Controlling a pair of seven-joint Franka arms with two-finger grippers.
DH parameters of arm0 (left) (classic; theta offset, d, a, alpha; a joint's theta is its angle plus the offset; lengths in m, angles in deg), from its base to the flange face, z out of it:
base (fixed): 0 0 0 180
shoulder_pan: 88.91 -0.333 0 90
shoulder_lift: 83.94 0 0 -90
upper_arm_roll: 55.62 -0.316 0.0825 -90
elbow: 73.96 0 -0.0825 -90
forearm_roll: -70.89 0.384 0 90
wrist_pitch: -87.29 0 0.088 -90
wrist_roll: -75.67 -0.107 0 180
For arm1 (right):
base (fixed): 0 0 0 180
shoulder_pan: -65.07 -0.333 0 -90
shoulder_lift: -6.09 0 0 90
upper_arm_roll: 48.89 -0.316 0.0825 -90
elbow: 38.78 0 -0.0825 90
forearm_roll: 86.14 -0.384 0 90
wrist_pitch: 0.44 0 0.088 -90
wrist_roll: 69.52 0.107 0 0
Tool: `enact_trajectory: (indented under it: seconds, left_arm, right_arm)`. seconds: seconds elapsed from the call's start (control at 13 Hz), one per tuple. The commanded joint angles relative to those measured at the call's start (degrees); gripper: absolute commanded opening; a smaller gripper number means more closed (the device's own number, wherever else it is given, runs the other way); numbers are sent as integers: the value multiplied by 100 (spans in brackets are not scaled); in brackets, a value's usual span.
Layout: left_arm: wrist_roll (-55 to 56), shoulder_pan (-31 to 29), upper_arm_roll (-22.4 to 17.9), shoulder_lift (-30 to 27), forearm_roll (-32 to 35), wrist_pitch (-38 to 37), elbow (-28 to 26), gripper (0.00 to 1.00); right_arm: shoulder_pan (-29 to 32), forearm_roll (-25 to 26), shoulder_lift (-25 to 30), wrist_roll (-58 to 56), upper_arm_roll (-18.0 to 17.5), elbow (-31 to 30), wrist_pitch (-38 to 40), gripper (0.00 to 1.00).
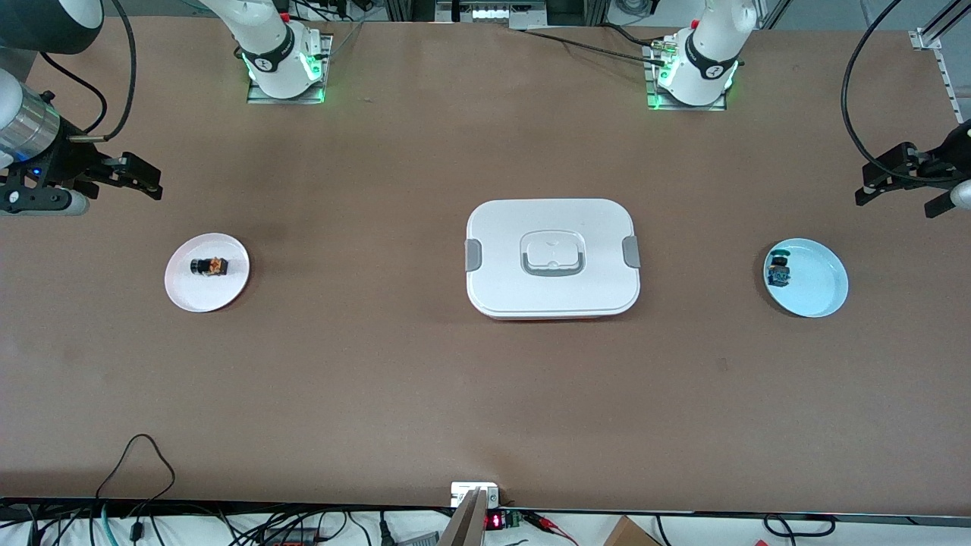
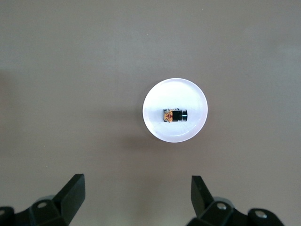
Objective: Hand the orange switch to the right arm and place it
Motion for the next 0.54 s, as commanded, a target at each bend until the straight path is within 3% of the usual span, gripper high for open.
enact_trajectory:
  seconds: [0.0,0.46]
  left_arm:
    - [57,34,3,81,160,-85,154,100]
    - [57,34,3,81,160,-85,154,100]
  right_arm:
    - [18,-8,-9,-113,-3,396,419,100]
    - [9,-8,-62,-104,-3,653,623,100]
